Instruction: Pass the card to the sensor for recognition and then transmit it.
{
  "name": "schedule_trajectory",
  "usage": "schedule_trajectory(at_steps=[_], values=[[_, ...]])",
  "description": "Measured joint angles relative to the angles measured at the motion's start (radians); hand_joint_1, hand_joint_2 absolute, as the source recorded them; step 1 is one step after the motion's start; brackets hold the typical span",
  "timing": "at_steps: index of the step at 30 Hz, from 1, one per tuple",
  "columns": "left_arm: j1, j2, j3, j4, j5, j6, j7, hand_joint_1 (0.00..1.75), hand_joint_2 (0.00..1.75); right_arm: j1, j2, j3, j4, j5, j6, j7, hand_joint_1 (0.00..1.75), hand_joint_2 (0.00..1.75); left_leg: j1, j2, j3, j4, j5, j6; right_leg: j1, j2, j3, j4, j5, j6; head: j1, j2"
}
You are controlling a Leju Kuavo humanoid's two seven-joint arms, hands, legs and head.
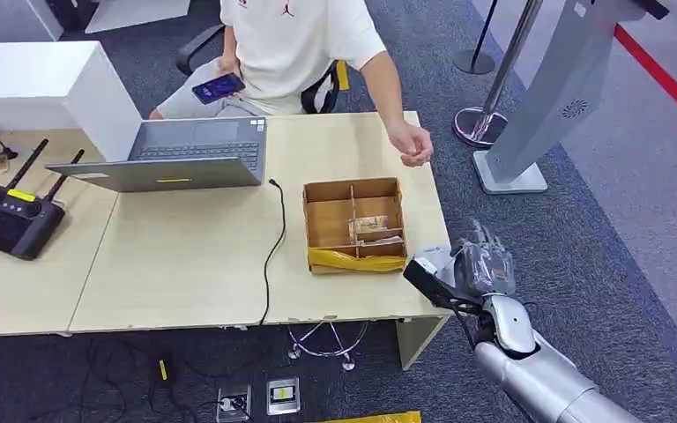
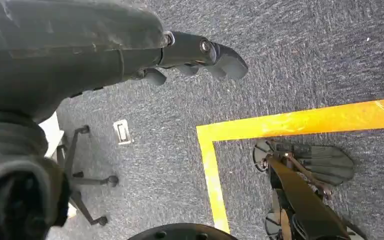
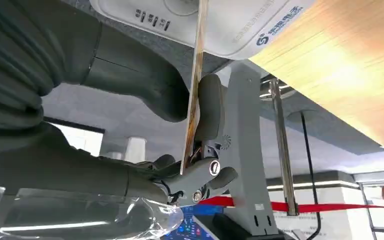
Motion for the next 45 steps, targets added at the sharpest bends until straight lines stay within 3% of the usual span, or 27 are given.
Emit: schedule_trajectory(at_steps=[10, 17, 27, 45], values=[[0.000, 0.000, 0.000, 0.006, 0.000, 0.000, 0.000, 0.00, 0.00, -0.024, 0.005, -0.002, 0.000, 0.042, -0.029, 0.009, 1.75, 1.75, 0.000, 0.000, -0.001, 0.000, 0.000, 0.000, 0.000, 0.000, 0.000, 0.000, 0.000, 0.000, 0.000, 0.000], [0.000, 0.000, 0.000, 0.006, 0.000, 0.000, -0.011, 0.00, 0.00, -0.162, 0.003, -0.003, -0.040, 0.109, -0.021, 0.042, 1.75, 1.75, 0.000, 0.000, -0.001, 0.000, 0.000, 0.000, 0.000, 0.000, -0.001, 0.000, 0.000, 0.000, 0.000, 0.000], [-0.004, 0.000, -0.010, 0.006, 0.000, 0.000, -0.014, 0.00, 0.00, -0.326, 0.007, 0.000, -0.063, 0.135, 0.056, 0.064, 1.75, 1.75, 0.000, -0.001, -0.001, 0.000, 0.000, 0.000, 0.000, 0.000, -0.001, 0.000, 0.000, 0.000, 0.000, 0.000], [-0.025, -0.003, -0.088, 0.005, 0.000, 0.000, 0.040, 0.00, 0.00, -0.373, 0.010, 0.015, -0.007, 0.081, 0.073, 0.096, 1.75, 1.75, 0.000, -0.001, -0.001, 0.000, 0.000, 0.000, 0.000, 0.000, -0.001, 0.000, 0.000, 0.000, 0.000, 0.000]])
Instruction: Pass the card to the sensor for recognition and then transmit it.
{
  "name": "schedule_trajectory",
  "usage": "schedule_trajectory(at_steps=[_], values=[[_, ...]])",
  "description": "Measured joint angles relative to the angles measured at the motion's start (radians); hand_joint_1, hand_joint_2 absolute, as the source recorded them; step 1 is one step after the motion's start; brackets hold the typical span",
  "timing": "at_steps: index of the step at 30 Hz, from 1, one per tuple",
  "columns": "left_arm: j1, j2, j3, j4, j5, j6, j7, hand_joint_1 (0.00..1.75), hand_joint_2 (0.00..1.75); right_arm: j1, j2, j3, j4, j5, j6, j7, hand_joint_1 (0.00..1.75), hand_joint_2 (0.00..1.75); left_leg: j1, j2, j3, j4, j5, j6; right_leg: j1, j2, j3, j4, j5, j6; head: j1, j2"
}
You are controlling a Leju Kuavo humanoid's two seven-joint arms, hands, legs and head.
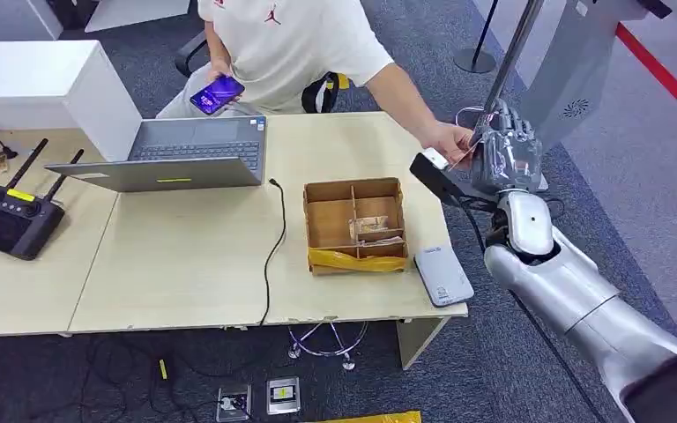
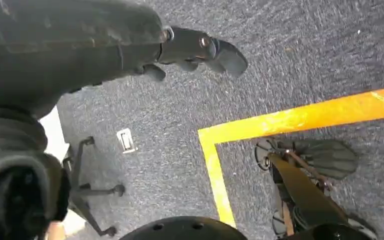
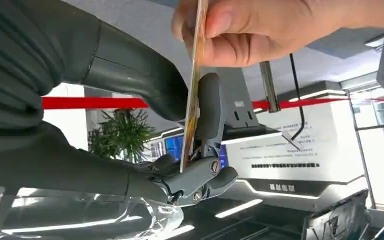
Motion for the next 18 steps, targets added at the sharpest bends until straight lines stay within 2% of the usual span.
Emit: schedule_trajectory(at_steps=[4, 5, 6, 10, 18], values=[[-0.001, 0.000, -0.022, 0.000, 0.000, 0.000, 0.010, 0.00, 0.00, -0.010, 0.000, 0.008, 0.023, 0.003, 0.000, 0.000, 1.75, 1.75, 0.000, 0.000, 0.000, 0.000, 0.000, 0.000, 0.000, 0.000, 0.000, 0.000, 0.000, 0.000, 0.000, 0.000], [-0.001, 0.000, -0.023, 0.000, 0.000, 0.000, 0.010, 0.00, 0.00, -0.010, 0.000, 0.008, 0.027, 0.003, 0.000, 0.000, 0.05, 1.75, 0.000, 0.000, 0.000, 0.000, 0.000, 0.000, 0.000, 0.000, 0.000, 0.000, 0.000, 0.000, 0.000, 0.000], [-0.001, 0.000, -0.025, 0.000, 0.000, 0.000, 0.011, 0.00, 0.00, -0.011, 0.000, 0.009, 0.031, 0.003, 0.001, 0.000, 0.00, 1.75, 0.000, 0.000, 0.000, 0.000, 0.000, 0.000, 0.000, 0.000, 0.000, 0.000, 0.000, 0.000, 0.000, 0.000], [-0.003, -0.002, -0.043, 0.000, 0.000, 0.000, 0.012, 0.00, 0.00, -0.011, 0.000, 0.013, 0.045, 0.010, -0.011, 0.000, 0.00, 1.75, 0.000, 0.000, 0.000, 0.000, 0.000, 0.000, 0.000, 0.000, 0.000, 0.000, 0.000, 0.000, 0.000, 0.000], [-0.005, -0.005, -0.055, -0.001, 0.000, 0.000, 0.013, 0.00, 0.00, -0.007, 0.001, 0.024, 0.057, 0.008, -0.084, -0.004, 0.00, 1.75, 0.000, 0.000, 0.000, 0.000, 0.000, 0.000, 0.000, 0.000, 0.000, 0.000, 0.000, 0.000, 0.000, 0.000]])
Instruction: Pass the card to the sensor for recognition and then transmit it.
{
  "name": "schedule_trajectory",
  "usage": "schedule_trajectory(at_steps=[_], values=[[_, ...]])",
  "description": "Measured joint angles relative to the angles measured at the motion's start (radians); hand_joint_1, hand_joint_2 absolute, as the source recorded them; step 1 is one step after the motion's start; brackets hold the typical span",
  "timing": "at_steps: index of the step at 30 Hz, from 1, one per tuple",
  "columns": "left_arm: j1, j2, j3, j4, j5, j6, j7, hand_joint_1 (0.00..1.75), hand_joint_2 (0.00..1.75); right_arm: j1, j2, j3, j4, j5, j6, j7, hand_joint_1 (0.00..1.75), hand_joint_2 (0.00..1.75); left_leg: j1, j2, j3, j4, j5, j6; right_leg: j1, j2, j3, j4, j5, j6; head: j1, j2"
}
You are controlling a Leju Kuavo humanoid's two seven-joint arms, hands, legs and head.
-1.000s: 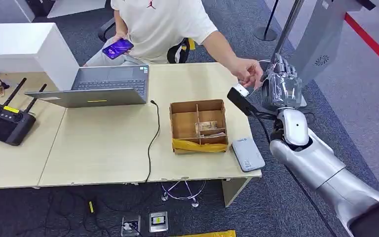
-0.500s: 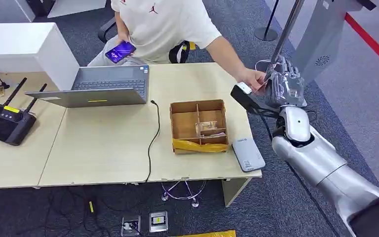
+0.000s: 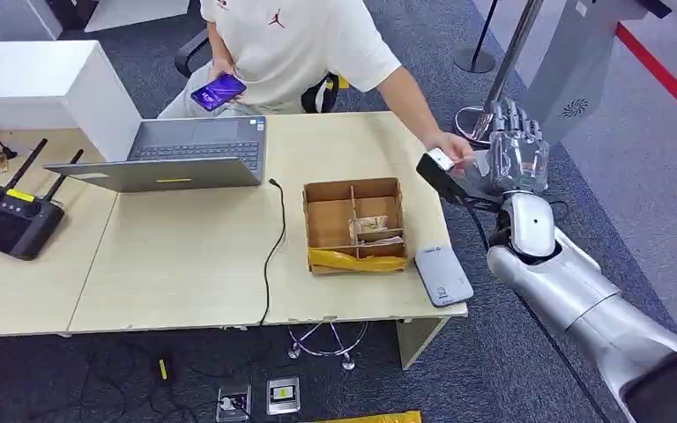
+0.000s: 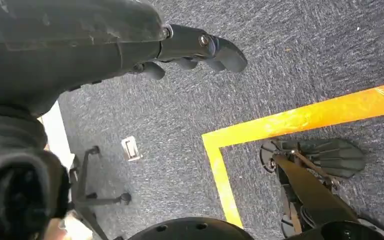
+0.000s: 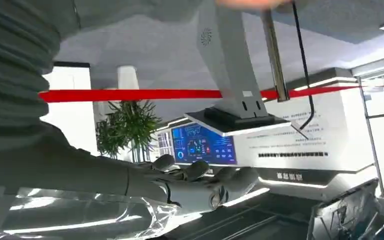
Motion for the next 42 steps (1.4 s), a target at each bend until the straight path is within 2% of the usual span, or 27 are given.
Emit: schedule_trajectory(at_steps=[5, 9, 15, 21, 24, 29, 33, 42], values=[[0.003, 0.000, 0.000, 0.000, 0.000, 0.000, 0.000, 0.00, 0.00, 0.030, 0.000, -0.014, -0.032, -0.091, -0.051, -0.024, 0.00, 1.75, 0.000, 0.000, 0.000, 0.000, 0.000, 0.000, 0.000, 0.000, 0.000, 0.000, 0.000, 0.000, 0.000, 0.000], [0.008, 0.000, -0.001, 0.000, 0.000, 0.000, -0.001, 0.00, 0.00, 0.078, -0.006, -0.032, -0.094, -0.206, -0.047, -0.111, 0.00, 1.75, 0.000, 0.000, 0.000, 0.000, 0.000, 0.000, 0.000, 0.000, 0.000, 0.000, 0.000, 0.000, 0.000, 0.000], [0.016, 0.000, -0.001, -0.002, 0.000, 0.000, -0.014, 0.00, 0.00, 0.185, -0.025, -0.060, -0.257, -0.351, 0.083, -0.273, 0.00, 1.75, 0.000, 0.000, 0.000, 0.000, 0.000, 0.000, 0.000, 0.000, 0.000, 0.000, 0.000, 0.000, 0.000, 0.000], [0.023, 0.000, 0.000, -0.003, 0.001, 0.000, -0.026, 0.00, 0.00, 0.262, -0.030, -0.068, -0.381, -0.378, 0.177, -0.325, 0.00, 1.75, 0.000, 0.000, 0.000, 0.000, 0.000, 0.000, 0.000, 0.000, 0.000, 0.000, 0.000, 0.000, 0.000, 0.000], [0.026, 0.000, 0.001, -0.002, 0.000, 0.000, -0.029, 0.00, 0.00, 0.286, -0.029, -0.066, -0.417, -0.342, 0.238, -0.319, 0.00, 1.75, 0.000, 0.000, 0.000, 0.000, 0.000, 0.000, 0.000, 0.000, 0.000, 0.000, 0.000, 0.000, 0.000, 0.000], [0.027, 0.000, 0.001, -0.002, 0.000, 0.000, -0.029, 0.00, 0.00, 0.314, -0.025, -0.046, -0.427, -0.235, 0.287, -0.287, 0.00, 1.75, 0.000, 0.000, 0.000, 0.000, 0.000, 0.000, 0.000, 0.000, 0.000, 0.000, 0.000, 0.000, 0.000, 0.000], [0.027, 0.000, 0.001, -0.002, 0.000, 0.000, -0.029, 0.00, 0.00, 0.324, -0.018, -0.028, -0.426, -0.141, 0.308, -0.255, 0.00, 1.75, 0.000, 0.000, 0.000, 0.000, 0.000, 0.000, 0.000, 0.000, 0.000, 0.000, 0.000, 0.000, 0.001, 0.000], [0.026, 0.000, 0.002, -0.002, 0.000, 0.000, -0.029, 0.00, 0.00, 0.324, -0.008, 0.004, -0.422, -0.049, 0.334, -0.205, 0.00, 1.75, 0.000, 0.000, -0.001, 0.000, 0.000, 0.000, 0.000, 0.000, 0.000, 0.000, 0.000, 0.000, 0.000, 0.000]])
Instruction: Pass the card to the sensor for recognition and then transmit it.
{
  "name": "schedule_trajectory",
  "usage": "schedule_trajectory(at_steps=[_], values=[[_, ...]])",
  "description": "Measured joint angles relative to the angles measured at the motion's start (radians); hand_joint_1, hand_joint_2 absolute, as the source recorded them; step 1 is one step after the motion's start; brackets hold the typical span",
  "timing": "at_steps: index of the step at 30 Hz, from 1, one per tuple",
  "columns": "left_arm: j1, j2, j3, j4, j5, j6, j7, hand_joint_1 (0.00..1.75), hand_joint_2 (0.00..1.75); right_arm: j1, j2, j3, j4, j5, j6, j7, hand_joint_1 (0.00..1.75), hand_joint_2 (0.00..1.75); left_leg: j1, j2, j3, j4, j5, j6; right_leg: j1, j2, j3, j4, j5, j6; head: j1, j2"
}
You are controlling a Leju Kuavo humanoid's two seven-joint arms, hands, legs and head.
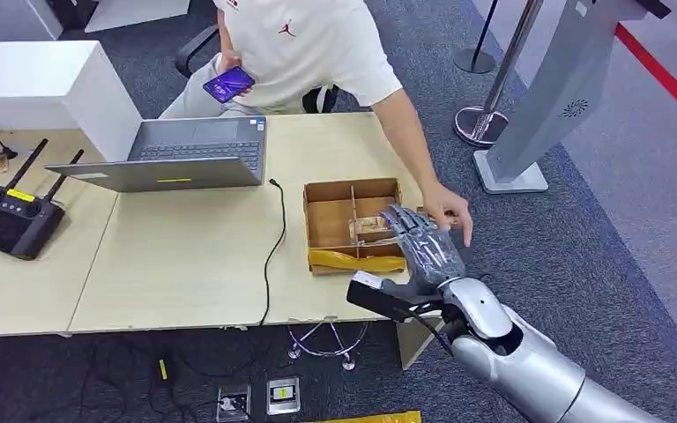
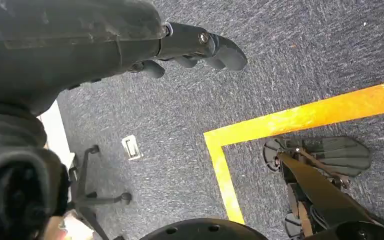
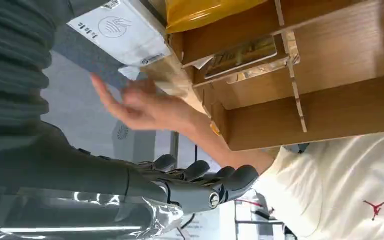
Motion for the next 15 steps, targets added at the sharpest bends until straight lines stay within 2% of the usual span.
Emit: schedule_trajectory(at_steps=[7, 15], values=[[0.000, 0.000, 0.000, 0.000, 0.000, 0.000, 0.000, 0.00, 0.00, -0.010, 0.024, 0.013, 0.030, 0.084, -0.013, 0.026, 0.00, 1.75, 0.000, 0.000, 0.000, 0.000, 0.000, 0.000, 0.000, 0.000, 0.000, 0.000, 0.000, 0.000, 0.000, 0.000], [-0.001, -0.002, 0.003, 0.001, 0.000, 0.000, 0.000, 0.00, 0.00, -0.049, 0.098, 0.043, 0.147, 0.149, -0.121, 0.021, 0.00, 1.75, 0.000, 0.000, 0.000, 0.000, 0.000, 0.000, 0.000, 0.000, 0.000, 0.000, 0.000, 0.000, 0.000, 0.000]])
